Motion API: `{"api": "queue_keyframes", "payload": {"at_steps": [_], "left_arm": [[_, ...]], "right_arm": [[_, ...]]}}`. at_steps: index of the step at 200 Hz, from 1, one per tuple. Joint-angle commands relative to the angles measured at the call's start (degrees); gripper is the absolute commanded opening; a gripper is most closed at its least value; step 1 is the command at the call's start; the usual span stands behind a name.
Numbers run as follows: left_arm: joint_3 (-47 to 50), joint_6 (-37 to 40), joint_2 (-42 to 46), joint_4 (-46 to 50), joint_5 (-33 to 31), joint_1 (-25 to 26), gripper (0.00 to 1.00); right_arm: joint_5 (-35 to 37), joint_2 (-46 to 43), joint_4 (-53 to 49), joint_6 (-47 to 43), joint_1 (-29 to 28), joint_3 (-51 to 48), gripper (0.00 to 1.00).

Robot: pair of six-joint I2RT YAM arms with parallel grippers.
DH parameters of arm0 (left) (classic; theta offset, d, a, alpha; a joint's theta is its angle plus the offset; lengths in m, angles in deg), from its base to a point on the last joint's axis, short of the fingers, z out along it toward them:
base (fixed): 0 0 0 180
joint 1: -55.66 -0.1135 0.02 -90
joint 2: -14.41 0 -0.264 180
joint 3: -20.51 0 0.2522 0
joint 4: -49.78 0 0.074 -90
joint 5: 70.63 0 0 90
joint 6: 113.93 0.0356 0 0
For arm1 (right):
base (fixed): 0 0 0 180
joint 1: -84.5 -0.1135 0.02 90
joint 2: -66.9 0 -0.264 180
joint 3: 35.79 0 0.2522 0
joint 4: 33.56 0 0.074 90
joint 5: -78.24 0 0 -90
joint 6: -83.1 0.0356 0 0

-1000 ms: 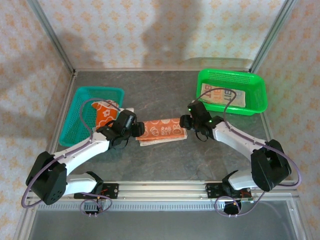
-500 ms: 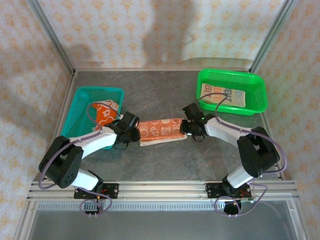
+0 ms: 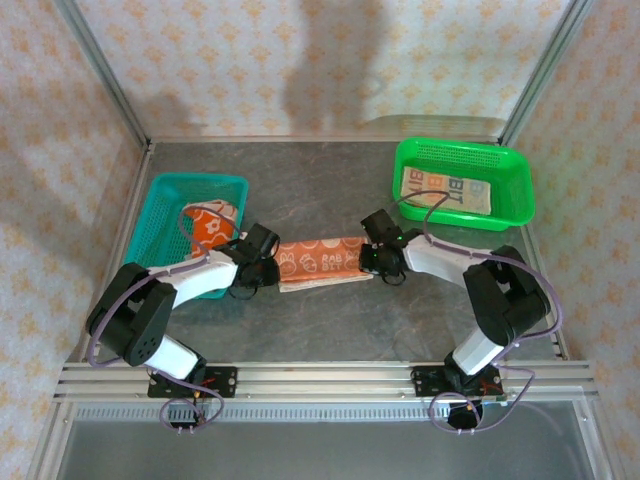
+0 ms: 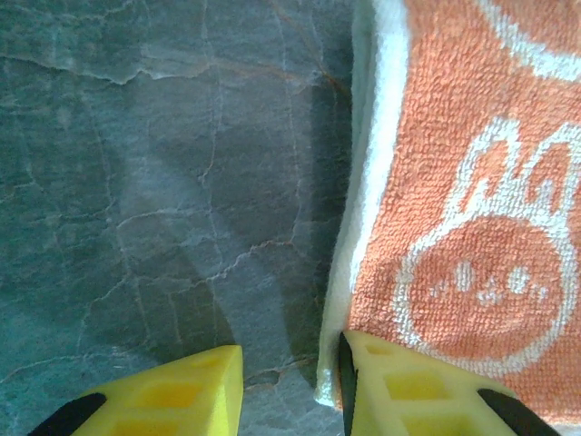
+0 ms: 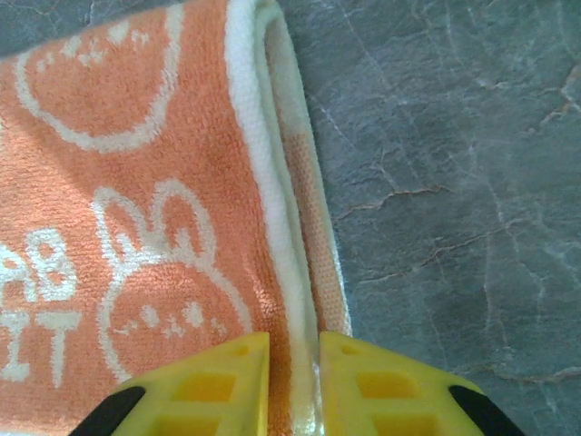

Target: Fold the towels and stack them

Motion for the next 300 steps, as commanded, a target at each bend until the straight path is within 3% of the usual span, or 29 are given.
{"api": "queue_keyframes", "payload": {"at_steps": [1,68,135,182,210,215,300], "left_arm": [[-1.2,-0.6,-0.4,-1.0,1.6,-0.2,0.33],[-2.1,-0.6,1.8,-0.4,2.3,-0.7,0.33],[-1.4,-0.8,-1.5,-2.9,3.8,-0.8,0.32],[-0.9,-1.3,-2.5,-4.0,4.9,-0.8,0.23],[-1.1,-1.7,-1.4,-3.2,5.0,-0.8,0.00],[-1.1,-1.8,-1.0,-3.0,4.9,-0.8,0.00],[-4.1,-5.7,8.3,5.9,3.9,-0.5,0.00]], "right_arm": [[1.1,-0.8,-0.3,1.0,-0.6,-0.8,0.23],[3.4,-4.9,-3.6,0.7,-0.7,0.3,0.26],[1.9,-1.0,-0.4,1.7,-1.0,-1.3,0.24],[1.2,0.5,0.4,1.9,-1.1,-1.6,0.18],[1.8,-0.8,-0.5,2.0,-1.2,-1.2,0.04],[2.1,-1.1,-0.7,1.9,-1.2,-1.1,0.00],[7.0,-5.5,-8.9,-2.0,-1.2,4.9,0.00]]}}
